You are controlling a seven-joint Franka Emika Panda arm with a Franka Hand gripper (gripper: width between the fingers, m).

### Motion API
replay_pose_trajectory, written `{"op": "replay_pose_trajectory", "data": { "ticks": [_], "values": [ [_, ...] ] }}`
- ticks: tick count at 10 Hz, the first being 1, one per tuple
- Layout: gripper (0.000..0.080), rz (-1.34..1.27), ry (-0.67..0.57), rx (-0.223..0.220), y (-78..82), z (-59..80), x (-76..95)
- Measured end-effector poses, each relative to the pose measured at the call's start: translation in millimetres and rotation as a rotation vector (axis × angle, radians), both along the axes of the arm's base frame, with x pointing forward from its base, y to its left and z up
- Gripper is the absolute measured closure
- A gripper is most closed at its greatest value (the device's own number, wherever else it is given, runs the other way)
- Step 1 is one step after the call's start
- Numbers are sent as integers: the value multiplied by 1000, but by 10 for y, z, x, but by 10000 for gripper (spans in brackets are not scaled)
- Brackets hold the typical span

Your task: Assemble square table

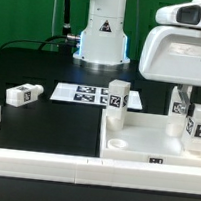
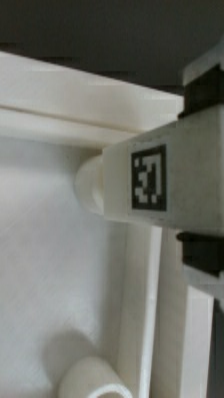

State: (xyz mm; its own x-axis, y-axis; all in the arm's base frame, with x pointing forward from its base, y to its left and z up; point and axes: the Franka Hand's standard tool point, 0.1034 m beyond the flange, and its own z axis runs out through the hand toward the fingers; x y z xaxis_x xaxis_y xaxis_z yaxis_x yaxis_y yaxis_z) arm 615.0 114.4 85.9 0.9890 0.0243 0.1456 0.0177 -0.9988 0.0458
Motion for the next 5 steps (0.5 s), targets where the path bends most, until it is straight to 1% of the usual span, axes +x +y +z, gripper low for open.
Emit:
{"op": "replay_pose_trajectory", "data": {
  "ticks": [3, 4, 5],
  "values": [
    [514, -382, -12, 75, -8, -9, 0],
    [514, -537, -15, 116, -27, -11, 5],
    [514, -647, -23, 139, -38, -11, 12]
  ]
}}
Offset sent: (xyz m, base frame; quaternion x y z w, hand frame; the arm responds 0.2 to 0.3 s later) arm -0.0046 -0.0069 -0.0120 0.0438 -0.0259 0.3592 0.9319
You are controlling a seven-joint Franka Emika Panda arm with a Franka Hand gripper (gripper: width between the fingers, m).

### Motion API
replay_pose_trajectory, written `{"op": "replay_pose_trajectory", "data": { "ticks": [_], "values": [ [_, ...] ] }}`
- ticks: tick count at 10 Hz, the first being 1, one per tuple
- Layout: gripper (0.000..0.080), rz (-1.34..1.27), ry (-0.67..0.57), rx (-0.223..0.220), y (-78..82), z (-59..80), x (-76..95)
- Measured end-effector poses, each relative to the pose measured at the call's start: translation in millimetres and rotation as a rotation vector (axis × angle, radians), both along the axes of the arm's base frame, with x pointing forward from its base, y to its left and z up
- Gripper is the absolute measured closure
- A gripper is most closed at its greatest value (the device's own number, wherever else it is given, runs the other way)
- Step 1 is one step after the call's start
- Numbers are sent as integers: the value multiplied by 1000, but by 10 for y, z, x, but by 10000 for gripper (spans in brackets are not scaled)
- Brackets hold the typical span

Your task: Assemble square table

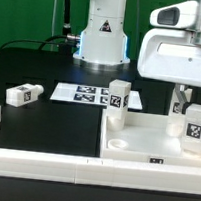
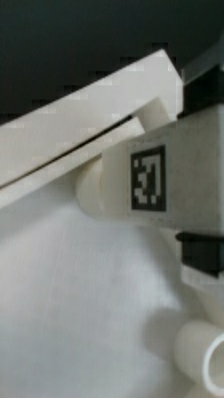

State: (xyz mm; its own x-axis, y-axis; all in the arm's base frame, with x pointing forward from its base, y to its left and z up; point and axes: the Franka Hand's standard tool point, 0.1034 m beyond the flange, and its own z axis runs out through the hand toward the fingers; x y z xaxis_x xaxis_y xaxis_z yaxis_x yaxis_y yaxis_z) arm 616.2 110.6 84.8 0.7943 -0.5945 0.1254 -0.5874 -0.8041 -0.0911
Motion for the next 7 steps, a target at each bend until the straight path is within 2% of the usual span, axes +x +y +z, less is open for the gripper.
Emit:
{"op": "replay_pose_trajectory", "data": {
  "ticks": [4, 6, 7],
  "values": [
    [512, -477, 31, 76, 51, -11, 42],
    [512, -602, 42, 100, 47, -7, 84],
    [436, -661, 42, 108, 60, -10, 78]
  ]
}}
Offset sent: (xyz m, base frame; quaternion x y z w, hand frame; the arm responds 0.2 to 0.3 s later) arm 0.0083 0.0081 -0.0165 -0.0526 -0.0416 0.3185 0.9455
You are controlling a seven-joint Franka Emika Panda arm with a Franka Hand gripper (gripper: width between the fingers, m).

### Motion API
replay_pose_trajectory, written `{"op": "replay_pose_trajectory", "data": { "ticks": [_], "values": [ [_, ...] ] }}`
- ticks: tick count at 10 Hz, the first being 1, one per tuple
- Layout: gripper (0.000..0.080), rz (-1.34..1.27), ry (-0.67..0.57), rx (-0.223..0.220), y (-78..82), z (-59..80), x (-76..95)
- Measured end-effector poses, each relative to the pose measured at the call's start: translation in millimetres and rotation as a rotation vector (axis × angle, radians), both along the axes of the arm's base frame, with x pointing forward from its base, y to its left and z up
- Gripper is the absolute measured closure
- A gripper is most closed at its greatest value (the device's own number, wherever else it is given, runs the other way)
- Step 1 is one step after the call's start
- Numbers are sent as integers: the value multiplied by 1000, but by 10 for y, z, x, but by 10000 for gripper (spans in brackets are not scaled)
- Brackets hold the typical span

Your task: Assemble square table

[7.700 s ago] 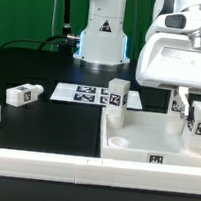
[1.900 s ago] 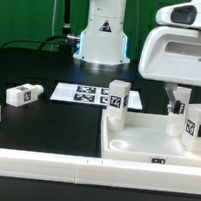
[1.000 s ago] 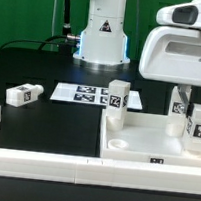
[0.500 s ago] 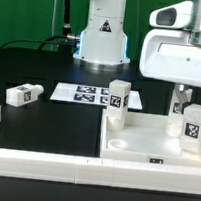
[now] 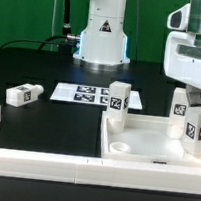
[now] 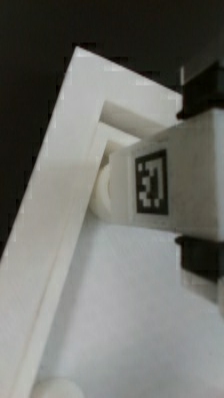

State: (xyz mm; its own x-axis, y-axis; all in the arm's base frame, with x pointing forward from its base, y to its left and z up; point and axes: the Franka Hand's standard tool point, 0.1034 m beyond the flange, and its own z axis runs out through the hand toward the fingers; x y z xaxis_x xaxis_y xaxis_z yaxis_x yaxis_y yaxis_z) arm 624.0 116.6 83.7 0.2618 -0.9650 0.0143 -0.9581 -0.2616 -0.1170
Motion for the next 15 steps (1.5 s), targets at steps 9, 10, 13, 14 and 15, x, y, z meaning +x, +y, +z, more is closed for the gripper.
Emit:
{"op": "replay_pose_trajectory", "data": {
  "ticks": [9, 10, 13, 14, 15],
  "values": [
    [150, 682, 30, -96, 12, -6, -42],
    [150, 846, 36, -130, 22, 7, -32],
    [150, 1163, 25, -169, -13, 56, 38],
    [150, 1231, 25, -178, -8, 62, 45],
    [150, 1288, 23, -185, -4, 74, 60]
  ]
}}
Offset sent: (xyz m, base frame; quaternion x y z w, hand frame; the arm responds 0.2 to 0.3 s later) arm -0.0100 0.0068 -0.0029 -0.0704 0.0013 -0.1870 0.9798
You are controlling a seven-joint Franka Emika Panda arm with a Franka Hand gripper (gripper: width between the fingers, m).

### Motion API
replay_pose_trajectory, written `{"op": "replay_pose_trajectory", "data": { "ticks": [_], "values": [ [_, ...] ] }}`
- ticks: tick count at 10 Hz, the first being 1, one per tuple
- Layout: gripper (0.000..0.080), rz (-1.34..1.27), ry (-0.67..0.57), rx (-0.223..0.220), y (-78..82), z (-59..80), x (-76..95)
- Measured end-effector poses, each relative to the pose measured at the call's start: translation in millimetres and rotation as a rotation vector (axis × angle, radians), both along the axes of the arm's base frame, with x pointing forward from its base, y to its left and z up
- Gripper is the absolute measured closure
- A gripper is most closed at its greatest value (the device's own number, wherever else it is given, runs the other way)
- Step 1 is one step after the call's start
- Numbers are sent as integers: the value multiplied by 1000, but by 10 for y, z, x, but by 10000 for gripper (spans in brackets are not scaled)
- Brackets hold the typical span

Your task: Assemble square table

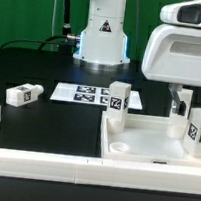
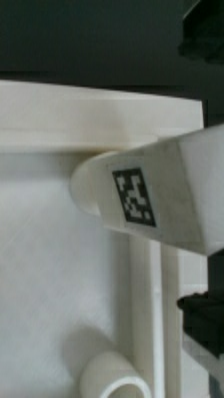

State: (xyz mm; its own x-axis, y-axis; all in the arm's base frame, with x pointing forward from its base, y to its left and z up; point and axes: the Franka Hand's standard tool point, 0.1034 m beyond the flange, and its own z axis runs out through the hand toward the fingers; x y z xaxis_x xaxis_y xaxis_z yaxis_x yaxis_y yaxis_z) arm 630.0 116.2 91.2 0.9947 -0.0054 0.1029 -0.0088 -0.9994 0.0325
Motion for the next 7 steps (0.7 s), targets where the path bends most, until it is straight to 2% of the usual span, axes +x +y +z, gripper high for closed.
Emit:
{"op": "replay_pose_trajectory", "data": {
  "ticks": [1, 3, 5, 6, 7],
  "values": [
    [150, 124, 1, -25, -6, 13, 12],
    [150, 151, 3, -36, -10, 12, 12],
    [400, 149, 3, -37, -16, 12, 12],
    [400, 134, 2, -35, -16, 13, 13],
    [515, 116, 1, -33, -18, 13, 13]
  ]
}}
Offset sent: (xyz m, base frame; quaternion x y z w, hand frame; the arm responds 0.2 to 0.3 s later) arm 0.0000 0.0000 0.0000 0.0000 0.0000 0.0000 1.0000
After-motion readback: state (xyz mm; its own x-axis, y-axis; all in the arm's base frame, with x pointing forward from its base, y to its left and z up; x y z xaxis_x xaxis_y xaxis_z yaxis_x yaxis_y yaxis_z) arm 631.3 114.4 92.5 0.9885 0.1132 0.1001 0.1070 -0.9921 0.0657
